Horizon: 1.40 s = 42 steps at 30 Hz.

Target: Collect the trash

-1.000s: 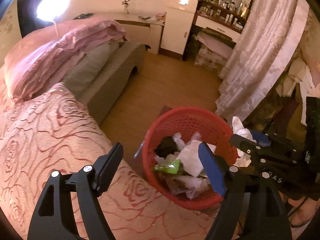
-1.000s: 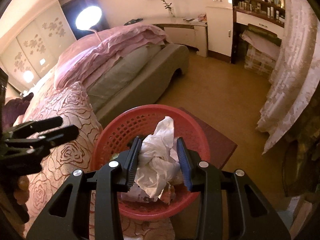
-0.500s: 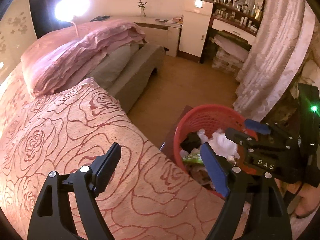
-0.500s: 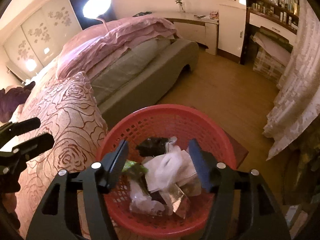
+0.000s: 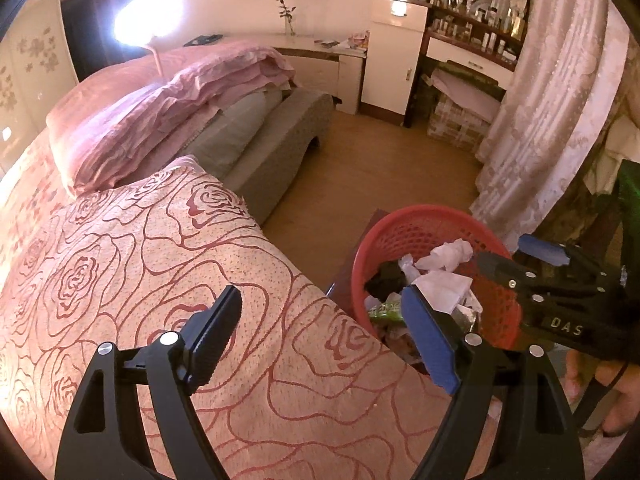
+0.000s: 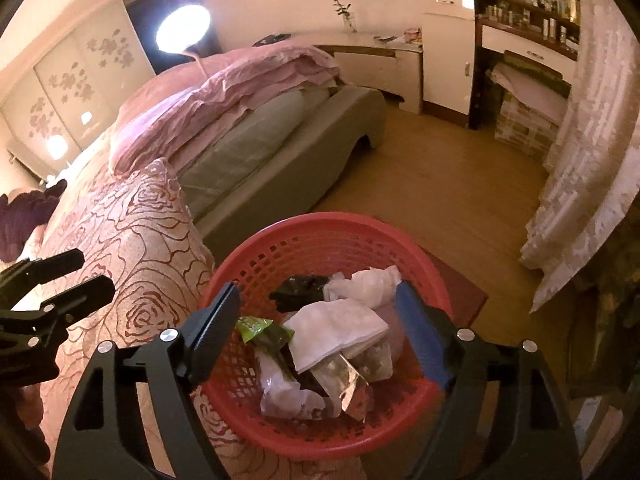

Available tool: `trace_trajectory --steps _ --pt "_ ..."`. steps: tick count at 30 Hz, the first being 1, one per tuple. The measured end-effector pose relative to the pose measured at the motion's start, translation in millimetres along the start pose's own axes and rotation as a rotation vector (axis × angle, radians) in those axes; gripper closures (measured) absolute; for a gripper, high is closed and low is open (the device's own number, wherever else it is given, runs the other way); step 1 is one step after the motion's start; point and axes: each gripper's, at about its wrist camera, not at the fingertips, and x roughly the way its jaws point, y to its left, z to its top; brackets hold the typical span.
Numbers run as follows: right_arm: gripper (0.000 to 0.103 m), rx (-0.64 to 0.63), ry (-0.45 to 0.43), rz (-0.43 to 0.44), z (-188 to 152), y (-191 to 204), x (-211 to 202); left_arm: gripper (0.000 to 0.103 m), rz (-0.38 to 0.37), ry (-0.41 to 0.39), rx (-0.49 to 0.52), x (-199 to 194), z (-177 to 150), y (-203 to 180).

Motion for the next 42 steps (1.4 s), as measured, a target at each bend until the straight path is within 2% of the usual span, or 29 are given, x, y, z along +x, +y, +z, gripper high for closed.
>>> trace_trajectory --steps 8,16,31,42 --pt "0.017 -0.001 -0.033 -0.001 -7 2 -16 0.021 0.009 -0.003 -0.006 -4 -4 -1" --pt "0.007 0.005 -0.030 0.009 -13 7 -28 0.019 0.030 -0.006 -0.013 -7 -8 -1" --pt "0.007 -0.045 -0.013 0.008 -31 27 -43 0.019 0.057 -0.020 -0.009 -17 -20 -4" --pt "0.007 -0.070 -0.081 -0.037 -42 38 -65 0.016 0.058 -0.036 -0.022 -28 -29 -7"
